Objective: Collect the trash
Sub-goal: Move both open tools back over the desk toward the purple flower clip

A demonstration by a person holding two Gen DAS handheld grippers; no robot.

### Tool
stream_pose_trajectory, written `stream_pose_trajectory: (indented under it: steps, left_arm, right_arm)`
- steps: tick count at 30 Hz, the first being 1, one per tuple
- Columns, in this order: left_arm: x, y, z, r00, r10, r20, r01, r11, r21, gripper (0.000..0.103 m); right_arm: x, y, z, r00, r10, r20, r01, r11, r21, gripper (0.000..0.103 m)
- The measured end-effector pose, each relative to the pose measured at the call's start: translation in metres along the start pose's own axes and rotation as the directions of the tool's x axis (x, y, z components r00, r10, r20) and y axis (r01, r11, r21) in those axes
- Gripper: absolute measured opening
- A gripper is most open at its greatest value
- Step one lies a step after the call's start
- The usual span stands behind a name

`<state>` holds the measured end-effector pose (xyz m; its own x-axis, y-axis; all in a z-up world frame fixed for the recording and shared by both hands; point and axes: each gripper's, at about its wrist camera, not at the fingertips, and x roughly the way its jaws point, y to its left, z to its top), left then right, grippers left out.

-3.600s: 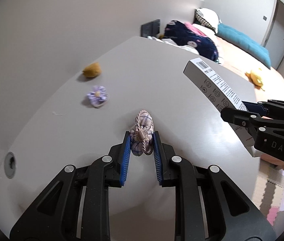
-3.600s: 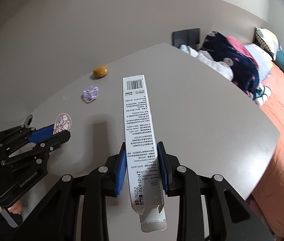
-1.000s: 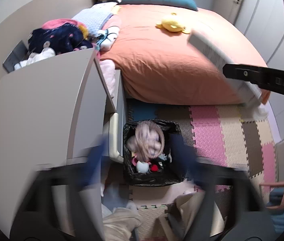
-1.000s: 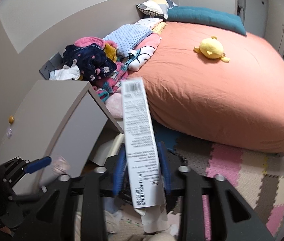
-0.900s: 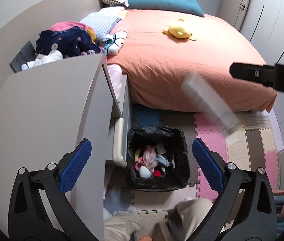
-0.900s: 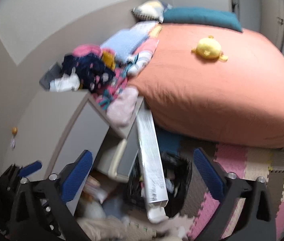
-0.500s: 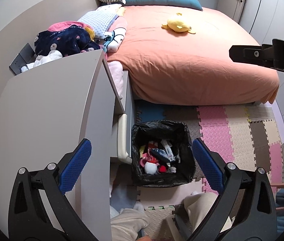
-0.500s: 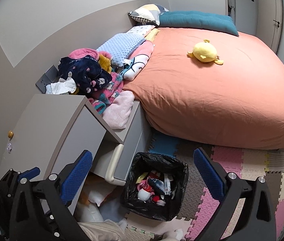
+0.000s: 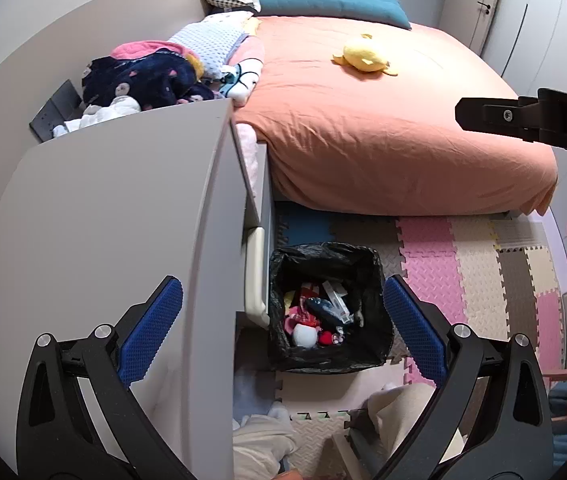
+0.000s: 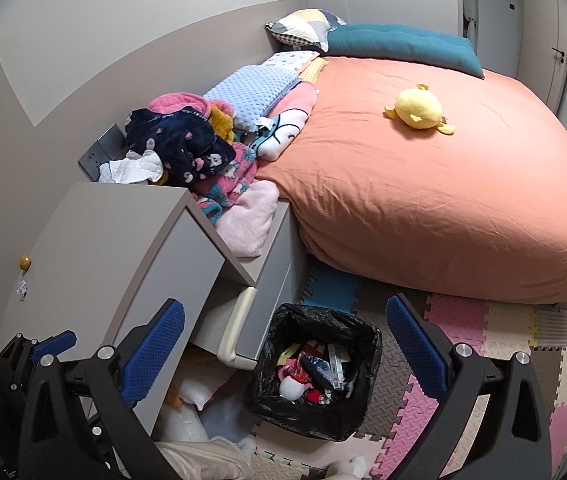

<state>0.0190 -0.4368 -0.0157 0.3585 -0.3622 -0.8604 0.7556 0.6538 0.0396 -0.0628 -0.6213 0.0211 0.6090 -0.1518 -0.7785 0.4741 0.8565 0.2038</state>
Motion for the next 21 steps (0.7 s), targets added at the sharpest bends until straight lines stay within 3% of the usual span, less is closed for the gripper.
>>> stream_pose_trajectory:
  steps: [21]
  left_arm:
    - [-0.023, 0.097, -0.027, 0.998, 0.065, 0.016, -0.061, 0.983, -0.171, 0.097]
  right_arm:
    - [0.020, 0.111, 0.012, 0.995, 0.096, -0.020, -0.098, 0.986, -0.133, 0.100]
